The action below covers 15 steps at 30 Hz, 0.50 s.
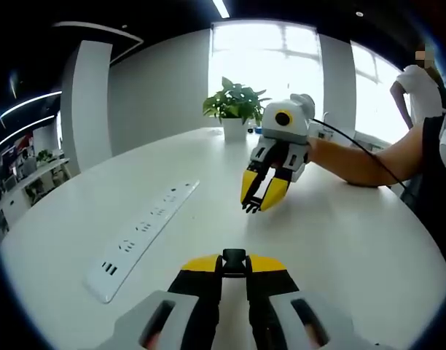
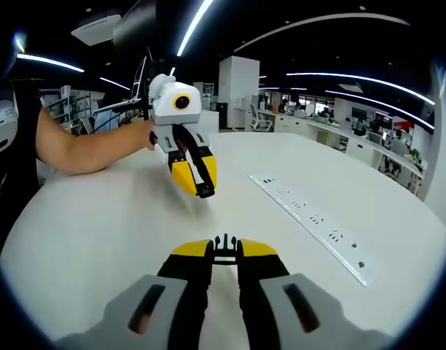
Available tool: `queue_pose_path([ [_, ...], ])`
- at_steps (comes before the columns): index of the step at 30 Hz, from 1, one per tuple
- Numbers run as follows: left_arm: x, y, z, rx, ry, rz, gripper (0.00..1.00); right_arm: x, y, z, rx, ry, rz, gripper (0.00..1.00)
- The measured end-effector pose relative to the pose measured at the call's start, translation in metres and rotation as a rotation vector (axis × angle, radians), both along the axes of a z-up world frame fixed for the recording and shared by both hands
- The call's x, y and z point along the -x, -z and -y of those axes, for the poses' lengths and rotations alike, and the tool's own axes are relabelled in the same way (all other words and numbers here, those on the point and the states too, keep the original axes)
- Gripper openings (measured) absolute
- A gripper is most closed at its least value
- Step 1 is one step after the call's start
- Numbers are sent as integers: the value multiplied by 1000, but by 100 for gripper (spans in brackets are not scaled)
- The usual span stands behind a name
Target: Snap the two parts of the plastic buckle together until the buckle closes and remains connected.
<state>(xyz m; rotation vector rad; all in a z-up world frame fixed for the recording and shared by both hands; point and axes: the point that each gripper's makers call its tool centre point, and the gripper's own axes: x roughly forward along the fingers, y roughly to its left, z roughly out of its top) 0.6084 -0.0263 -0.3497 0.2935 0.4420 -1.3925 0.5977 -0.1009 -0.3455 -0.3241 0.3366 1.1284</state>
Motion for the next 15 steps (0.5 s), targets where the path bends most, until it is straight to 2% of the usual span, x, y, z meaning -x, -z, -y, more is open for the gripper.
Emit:
queue_pose_path([
  [12, 6, -6, 2, -6, 12, -7, 11, -1, -7, -1, -1, 5, 6, 14],
  [15, 8, -12, 1, -5, 6, -11, 11, 1, -11, -2, 3, 7, 7, 14],
])
